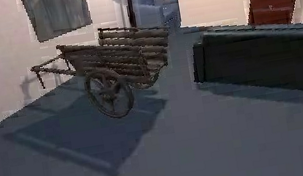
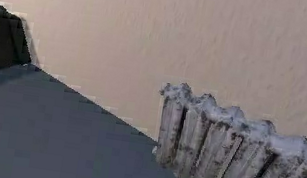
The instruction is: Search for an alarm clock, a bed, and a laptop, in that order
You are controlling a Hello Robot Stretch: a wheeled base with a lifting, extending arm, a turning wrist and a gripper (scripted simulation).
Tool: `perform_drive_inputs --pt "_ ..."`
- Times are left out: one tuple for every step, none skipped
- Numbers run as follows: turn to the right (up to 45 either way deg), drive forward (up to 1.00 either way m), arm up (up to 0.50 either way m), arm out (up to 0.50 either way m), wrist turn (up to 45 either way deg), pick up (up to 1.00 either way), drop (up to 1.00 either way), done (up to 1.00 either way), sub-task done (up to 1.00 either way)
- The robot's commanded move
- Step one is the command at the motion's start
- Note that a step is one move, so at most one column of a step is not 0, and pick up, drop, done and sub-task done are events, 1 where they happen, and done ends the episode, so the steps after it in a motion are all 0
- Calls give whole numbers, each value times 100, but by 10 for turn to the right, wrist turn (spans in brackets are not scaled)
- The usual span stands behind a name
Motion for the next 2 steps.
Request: perform_drive_inputs --pt "300 0 0 0 0 0 0 0 0" --pt "0 15 0 0 0 0 0 0 0"
